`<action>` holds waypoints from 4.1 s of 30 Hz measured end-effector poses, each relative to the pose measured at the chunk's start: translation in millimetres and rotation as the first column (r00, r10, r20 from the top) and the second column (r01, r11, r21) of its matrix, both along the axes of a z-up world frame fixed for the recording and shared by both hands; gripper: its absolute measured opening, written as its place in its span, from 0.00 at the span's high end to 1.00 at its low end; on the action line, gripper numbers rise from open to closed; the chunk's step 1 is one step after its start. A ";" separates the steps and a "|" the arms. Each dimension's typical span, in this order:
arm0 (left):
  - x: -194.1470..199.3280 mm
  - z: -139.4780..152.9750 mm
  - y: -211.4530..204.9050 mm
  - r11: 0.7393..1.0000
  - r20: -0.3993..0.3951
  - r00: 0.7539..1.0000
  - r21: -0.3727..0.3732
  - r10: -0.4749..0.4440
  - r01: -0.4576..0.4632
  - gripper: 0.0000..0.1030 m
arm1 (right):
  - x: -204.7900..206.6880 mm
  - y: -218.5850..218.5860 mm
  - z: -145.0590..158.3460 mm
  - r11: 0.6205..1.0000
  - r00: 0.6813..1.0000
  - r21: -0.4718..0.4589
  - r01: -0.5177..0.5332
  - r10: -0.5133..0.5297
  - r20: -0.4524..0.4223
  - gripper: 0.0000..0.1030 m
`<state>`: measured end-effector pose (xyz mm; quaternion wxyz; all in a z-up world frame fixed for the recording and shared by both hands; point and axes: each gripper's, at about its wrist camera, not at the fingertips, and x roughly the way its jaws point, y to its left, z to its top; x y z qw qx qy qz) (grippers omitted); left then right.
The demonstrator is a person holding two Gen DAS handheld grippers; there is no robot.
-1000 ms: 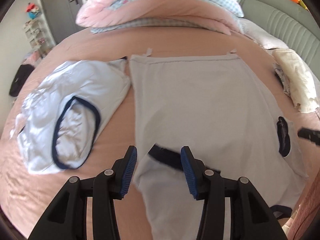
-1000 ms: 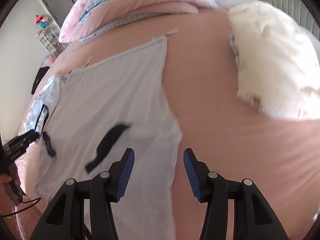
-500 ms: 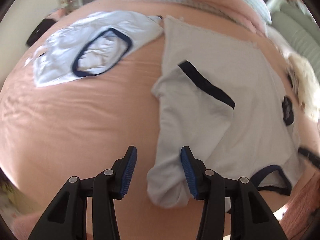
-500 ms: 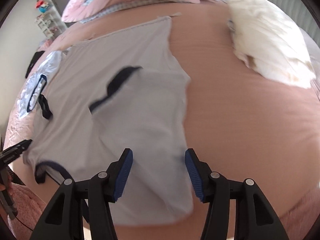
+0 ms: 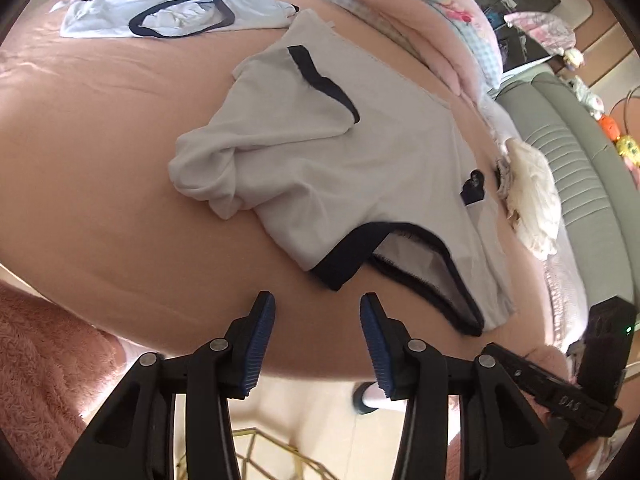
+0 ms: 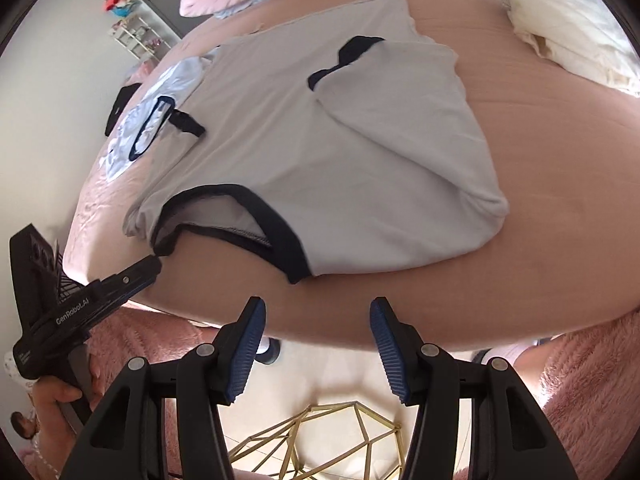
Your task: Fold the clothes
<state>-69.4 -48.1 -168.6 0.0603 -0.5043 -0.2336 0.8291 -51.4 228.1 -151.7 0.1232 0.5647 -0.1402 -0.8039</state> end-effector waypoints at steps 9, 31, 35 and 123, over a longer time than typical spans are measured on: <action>-35.5 -5.4 21.8 0.998 -0.071 0.997 -0.059 -0.036 0.032 0.96 | -3.7 6.2 -8.8 0.995 0.995 -0.045 0.089 -0.091 -0.045 0.48; -39.9 16.1 42.3 0.965 0.098 0.976 -0.155 -0.196 0.209 0.81 | 1.8 40.5 19.8 0.984 0.975 -0.024 0.177 -0.178 -0.135 0.47; -30.1 29.1 44.8 0.967 -0.006 0.988 -0.205 -0.156 0.152 0.80 | -11.9 15.4 26.7 0.990 0.973 0.116 0.075 -0.048 -0.224 0.47; -25.2 -53.8 -93.9 0.615 0.151 0.932 0.715 0.330 -0.333 0.47 | -33.5 136.6 -26.0 0.893 0.942 -0.322 0.315 -0.335 -0.005 0.47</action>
